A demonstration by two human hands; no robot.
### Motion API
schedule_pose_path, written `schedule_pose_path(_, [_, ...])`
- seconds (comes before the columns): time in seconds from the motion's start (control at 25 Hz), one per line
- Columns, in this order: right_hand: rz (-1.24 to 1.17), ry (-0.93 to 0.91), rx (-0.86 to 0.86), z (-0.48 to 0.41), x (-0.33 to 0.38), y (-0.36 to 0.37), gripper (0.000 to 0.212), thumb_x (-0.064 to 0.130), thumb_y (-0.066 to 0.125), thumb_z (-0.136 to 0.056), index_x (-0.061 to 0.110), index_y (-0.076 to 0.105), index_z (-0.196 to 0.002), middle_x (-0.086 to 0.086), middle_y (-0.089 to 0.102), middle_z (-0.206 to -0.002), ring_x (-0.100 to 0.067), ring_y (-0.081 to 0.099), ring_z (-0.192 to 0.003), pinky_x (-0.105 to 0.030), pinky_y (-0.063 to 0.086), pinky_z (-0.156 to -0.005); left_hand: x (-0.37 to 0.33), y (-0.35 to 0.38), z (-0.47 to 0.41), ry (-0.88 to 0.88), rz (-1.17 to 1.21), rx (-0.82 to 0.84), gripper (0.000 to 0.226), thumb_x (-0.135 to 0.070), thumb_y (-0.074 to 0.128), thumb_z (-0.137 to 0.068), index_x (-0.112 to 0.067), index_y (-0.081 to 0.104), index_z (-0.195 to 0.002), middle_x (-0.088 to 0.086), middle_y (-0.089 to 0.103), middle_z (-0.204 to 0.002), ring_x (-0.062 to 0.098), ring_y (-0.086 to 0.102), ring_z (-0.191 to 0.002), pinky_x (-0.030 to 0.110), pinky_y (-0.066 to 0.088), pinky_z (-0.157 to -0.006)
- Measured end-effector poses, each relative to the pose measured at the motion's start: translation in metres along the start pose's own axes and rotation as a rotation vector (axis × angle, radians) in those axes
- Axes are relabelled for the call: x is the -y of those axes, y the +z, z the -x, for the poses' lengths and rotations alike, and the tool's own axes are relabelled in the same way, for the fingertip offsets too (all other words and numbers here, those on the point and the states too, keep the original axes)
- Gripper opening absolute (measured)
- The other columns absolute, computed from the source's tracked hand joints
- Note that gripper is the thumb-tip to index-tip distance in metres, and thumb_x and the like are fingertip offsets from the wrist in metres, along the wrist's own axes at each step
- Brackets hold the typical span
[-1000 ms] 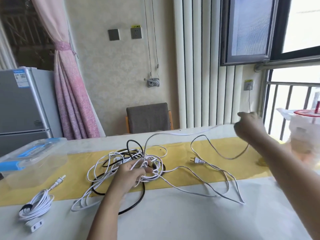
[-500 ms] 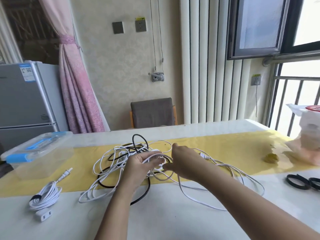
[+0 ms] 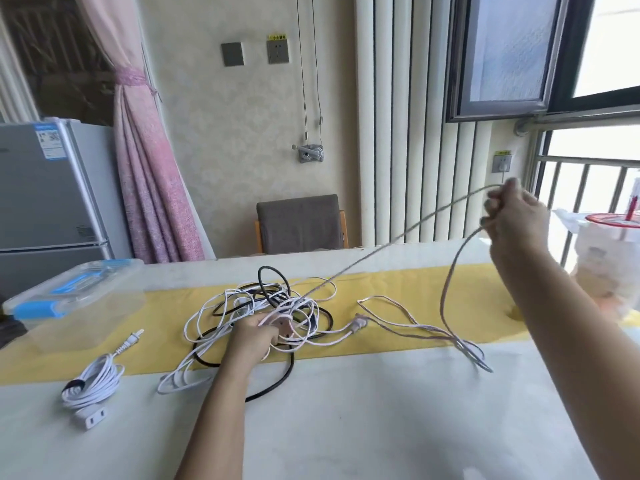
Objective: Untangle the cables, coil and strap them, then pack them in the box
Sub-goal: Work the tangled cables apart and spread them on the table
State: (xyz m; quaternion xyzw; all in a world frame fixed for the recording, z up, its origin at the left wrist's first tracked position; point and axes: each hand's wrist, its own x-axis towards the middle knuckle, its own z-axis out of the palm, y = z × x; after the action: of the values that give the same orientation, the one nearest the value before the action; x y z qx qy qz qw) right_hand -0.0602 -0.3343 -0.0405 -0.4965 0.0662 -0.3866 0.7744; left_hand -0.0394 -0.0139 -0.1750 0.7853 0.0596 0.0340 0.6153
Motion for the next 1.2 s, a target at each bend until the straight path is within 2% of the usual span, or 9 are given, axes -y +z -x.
schedule_pose_path(0.12, [0.603, 0.024, -0.119, -0.028, -0.021, -0.031, 0.029, 0.018, 0.042, -0.099, 0.008, 0.067, -0.088, -0.006, 0.056, -0.073, -0.019, 0.054, -0.066, -0.026, 0.044, -0.059, -0.004, 0.0, 0.002, -0.121, 0.255, 0.168, 0.039, 0.015, 0.044, -0.078, 0.001, 0.066, -0.106, 0.014, 0.068, -0.09, 0.002, 0.018, -0.03, 0.01, 0.016, -0.032])
schedule_pose_path(0.24, [1.402, -0.122, 0.1, -0.021, -0.046, -0.036, 0.047, -0.002, 0.043, -0.086, 0.01, 0.057, -0.13, -0.02, 0.051, -0.131, -0.037, 0.043, -0.121, -0.042, 0.036, -0.099, -0.013, 0.006, 0.011, -0.041, 0.265, 0.321, 0.029, 0.008, 0.05, -0.085, -0.005, 0.069, -0.102, 0.012, 0.073, -0.087, 0.001, 0.018, -0.035, 0.011, 0.014, -0.033])
schedule_pose_path(0.4, [1.194, -0.439, 0.809, 0.045, -0.056, 0.018, 0.052, 0.008, 0.055, -0.091, 0.016, 0.043, -0.141, -0.008, 0.044, -0.145, -0.025, 0.039, -0.132, -0.025, 0.024, -0.106, -0.015, 0.01, 0.017, 0.057, 0.229, 0.399, 0.03, 0.004, 0.062, -0.081, -0.01, 0.072, -0.105, 0.011, 0.073, -0.096, 0.011, 0.039, -0.062, 0.013, 0.019, -0.039])
schedule_pose_path(0.48, [1.156, -0.406, 1.184, 0.08, -0.07, 0.04, 0.054, 0.032, 0.06, -0.092, 0.021, 0.04, -0.141, 0.0, 0.048, -0.141, -0.016, 0.042, -0.131, -0.026, 0.019, -0.11, -0.014, 0.009, 0.016, 0.087, 0.247, 0.439, 0.034, 0.003, 0.068, -0.076, -0.014, 0.074, -0.104, 0.01, 0.072, -0.097, 0.015, 0.038, -0.069, 0.013, 0.022, -0.04])
schedule_pose_path(0.56, [1.207, -0.299, 1.305, 0.098, -0.082, 0.052, 0.046, 0.041, 0.06, -0.09, 0.02, 0.047, -0.129, -0.001, 0.061, -0.119, -0.018, 0.053, -0.114, -0.031, 0.032, -0.1, -0.015, 0.009, 0.017, 0.13, 0.236, 0.471, 0.042, 0.001, 0.073, -0.066, -0.018, 0.075, -0.104, 0.009, 0.064, -0.086, 0.012, 0.028, -0.055, 0.014, 0.021, -0.04])
schedule_pose_path(0.64, [1.315, -0.293, 1.255, 0.102, -0.087, 0.053, 0.038, 0.046, 0.059, -0.09, 0.015, 0.055, -0.112, -0.003, 0.06, -0.095, -0.025, 0.054, -0.09, -0.032, 0.041, -0.074, -0.015, 0.01, 0.018, 0.141, 0.206, 0.477, 0.048, 0.001, 0.067, -0.06, -0.018, 0.075, -0.103, 0.005, 0.059, -0.077, 0.008, 0.026, -0.048, 0.013, 0.022, -0.04])
schedule_pose_path(0.76, [1.486, -0.502, 1.144, 0.094, -0.079, 0.049, 0.04, 0.05, 0.053, -0.091, 0.011, 0.065, -0.089, -0.007, 0.061, -0.085, -0.024, 0.054, -0.08, -0.034, 0.043, -0.069, -0.015, 0.011, 0.017, 0.137, 0.158, 0.479, 0.059, 0.006, 0.054, -0.054, -0.014, 0.073, -0.107, 0.006, 0.07, -0.094, 0.006, 0.04, -0.054, 0.012, 0.024, -0.039])
schedule_pose_path(1.0, [0.392, -0.149, 0.797, 0.064, -0.029, 0.036, 0.037, 0.03, 0.045, -0.1, 0.015, 0.057, -0.068, 0.009, 0.034, -0.055, -0.005, 0.026, -0.05, -0.016, 0.021, -0.047, -0.01, 0.014, 0.01, 0.079, 0.194, 0.283, 0.056, 0.024, 0.046, -0.068, -0.007, 0.068, -0.109, -0.008, 0.071, -0.081, -0.005, 0.056, -0.055, 0.01, 0.036, -0.045])
schedule_pose_path(1.2, [0.156, -0.096, 0.57, 0.045, -0.022, 0.028, 0.035, 0.028, 0.04, -0.102, 0.014, 0.053, -0.072, 0.014, 0.036, -0.049, -0.002, 0.025, -0.044, -0.017, 0.018, -0.045, -0.001, 0.016, 0.004, -0.067, 0.134, 0.224, 0.028, 0.01, 0.059, -0.081, -0.006, 0.067, -0.103, 0.011, 0.066, -0.089, 0.002, 0.048, -0.042, 0.013, 0.036, -0.04])
